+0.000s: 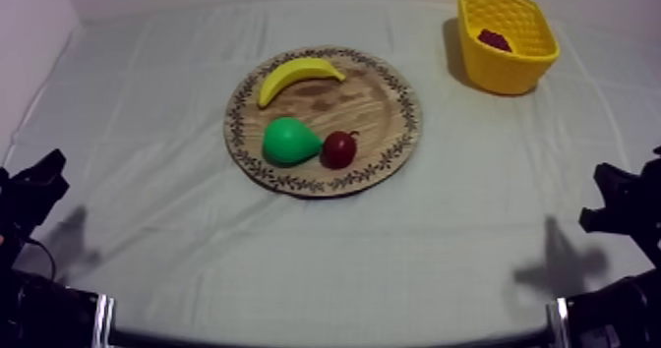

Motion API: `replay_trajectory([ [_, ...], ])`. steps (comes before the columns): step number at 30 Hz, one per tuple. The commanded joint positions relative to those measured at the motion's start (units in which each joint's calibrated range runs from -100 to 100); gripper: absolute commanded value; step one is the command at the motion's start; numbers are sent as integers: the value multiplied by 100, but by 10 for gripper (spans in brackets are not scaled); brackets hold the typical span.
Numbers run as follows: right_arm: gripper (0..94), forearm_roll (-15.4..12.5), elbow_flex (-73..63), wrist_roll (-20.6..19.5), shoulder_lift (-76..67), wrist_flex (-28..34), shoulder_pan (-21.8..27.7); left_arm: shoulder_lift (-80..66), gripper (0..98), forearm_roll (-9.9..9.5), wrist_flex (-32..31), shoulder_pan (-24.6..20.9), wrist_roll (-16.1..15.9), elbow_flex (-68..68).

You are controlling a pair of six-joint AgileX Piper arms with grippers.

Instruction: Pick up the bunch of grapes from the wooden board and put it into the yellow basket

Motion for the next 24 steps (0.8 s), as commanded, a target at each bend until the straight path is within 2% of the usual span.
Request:
replay_trajectory([
  [1, 3, -5, 5, -180, -1, -10, -5, 0, 0, 0, -2, 1, 0, 1],
  [9, 6, -10, 27, -849, -2, -60, -2, 0, 0, 0, -2, 1, -1, 1],
  [24, 3, -7, 30, -789, -2, -66, -47, 0, 0, 0, -2, 1, 2, 1],
])
